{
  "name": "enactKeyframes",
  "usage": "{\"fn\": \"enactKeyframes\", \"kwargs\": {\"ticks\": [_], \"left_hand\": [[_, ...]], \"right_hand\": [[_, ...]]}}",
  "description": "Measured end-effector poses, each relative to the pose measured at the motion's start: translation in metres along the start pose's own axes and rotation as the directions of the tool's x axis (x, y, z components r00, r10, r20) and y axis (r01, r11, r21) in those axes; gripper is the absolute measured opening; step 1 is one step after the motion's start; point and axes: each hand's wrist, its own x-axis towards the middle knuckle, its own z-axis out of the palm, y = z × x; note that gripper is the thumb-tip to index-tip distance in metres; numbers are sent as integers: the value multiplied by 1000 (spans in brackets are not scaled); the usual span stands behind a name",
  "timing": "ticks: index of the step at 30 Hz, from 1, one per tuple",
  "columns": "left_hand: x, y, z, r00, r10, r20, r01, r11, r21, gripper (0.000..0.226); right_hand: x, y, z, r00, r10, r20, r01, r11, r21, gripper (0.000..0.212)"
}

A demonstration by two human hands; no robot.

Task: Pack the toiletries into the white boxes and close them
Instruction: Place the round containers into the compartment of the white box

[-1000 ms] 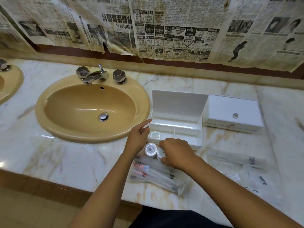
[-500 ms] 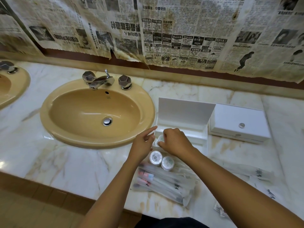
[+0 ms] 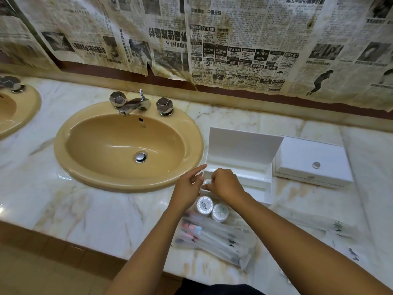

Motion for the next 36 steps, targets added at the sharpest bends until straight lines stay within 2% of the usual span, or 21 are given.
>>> {"fn": "enactKeyframes", "kwargs": {"ticks": [9,14,18,23,26,30,36], "left_hand": [[-1,-4,2,1000,23,5,-23,999,25,39],[-5,1,2,1000,28,-2,-28,999,19,41],[-5,-1,4,999,28,-17,-27,999,37,39],[-6,1,6,999,23,-44,-21,999,46,40],[-8,4,6,999,20,-51,-17,998,58,40],[-10,6,7,998,19,-54,-15,997,75,40],[-9,5,7,999,-18,-42,22,995,94,41]], "right_hand": [[-10,4,-2,1000,-6,3,6,995,95,26],[-23,9,-10,991,-110,-77,118,987,108,16],[-47,11,-22,967,-229,-107,228,973,-23,22],[-67,15,-26,966,-246,75,256,949,-182,28],[-72,18,-24,955,-262,136,289,924,-250,37],[-73,20,-16,945,-293,146,326,882,-341,40],[-70,21,-9,947,-288,142,321,862,-393,32]]}}
